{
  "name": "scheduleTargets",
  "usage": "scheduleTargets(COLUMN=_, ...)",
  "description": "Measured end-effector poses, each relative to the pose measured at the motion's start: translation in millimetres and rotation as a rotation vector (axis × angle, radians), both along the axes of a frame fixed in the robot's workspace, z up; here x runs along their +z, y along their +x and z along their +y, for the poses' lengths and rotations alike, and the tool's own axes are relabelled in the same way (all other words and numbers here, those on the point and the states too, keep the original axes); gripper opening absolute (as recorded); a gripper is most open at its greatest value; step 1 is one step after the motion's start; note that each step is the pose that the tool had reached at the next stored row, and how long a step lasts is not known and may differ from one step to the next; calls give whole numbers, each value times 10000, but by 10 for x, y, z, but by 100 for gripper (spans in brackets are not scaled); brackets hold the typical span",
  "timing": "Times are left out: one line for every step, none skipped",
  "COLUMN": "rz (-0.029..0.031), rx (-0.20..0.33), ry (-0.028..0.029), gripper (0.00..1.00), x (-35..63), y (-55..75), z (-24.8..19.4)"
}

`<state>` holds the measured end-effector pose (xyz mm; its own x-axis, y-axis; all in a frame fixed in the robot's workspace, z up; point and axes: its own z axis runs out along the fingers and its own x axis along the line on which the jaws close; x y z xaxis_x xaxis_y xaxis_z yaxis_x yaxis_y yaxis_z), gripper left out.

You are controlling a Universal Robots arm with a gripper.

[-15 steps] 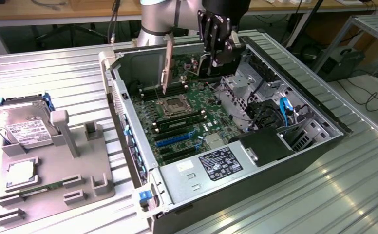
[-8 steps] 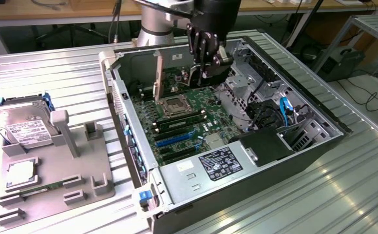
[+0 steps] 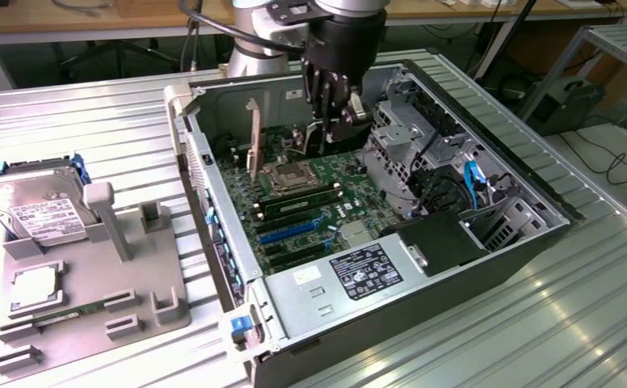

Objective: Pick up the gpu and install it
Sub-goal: 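Insert the gpu into the slot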

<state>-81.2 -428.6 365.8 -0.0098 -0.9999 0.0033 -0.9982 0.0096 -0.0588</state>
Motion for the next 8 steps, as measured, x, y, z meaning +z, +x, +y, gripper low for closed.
scheduleTargets(rz=0, rx=1, ry=0, gripper=28, x=-34, y=-1, z=2)
scheduleTargets(rz=58, rx=1, ry=-7, gripper=28, x=-47, y=-2, z=2)
scheduleTargets(rz=102, rx=1, ry=-9, gripper=28, x=-52, y=-2, z=3)
scheduleTargets(rz=110, rx=-1, ry=-8, gripper=28, x=-53, y=-9, z=2)
scheduleTargets(rz=95, rx=1, ry=-4, gripper=28, x=-61, y=-18, z=2)
scheduleTargets(rz=-2, rx=1, ry=-6, gripper=28, x=-78, y=-21, z=2)
scheduleTargets(rz=-30, rx=0, ry=-6, gripper=28, x=-95, y=-25, z=2)
scheduleTargets(rz=-31, rx=-3, ry=-6, gripper=28, x=-115, y=-32, z=3)
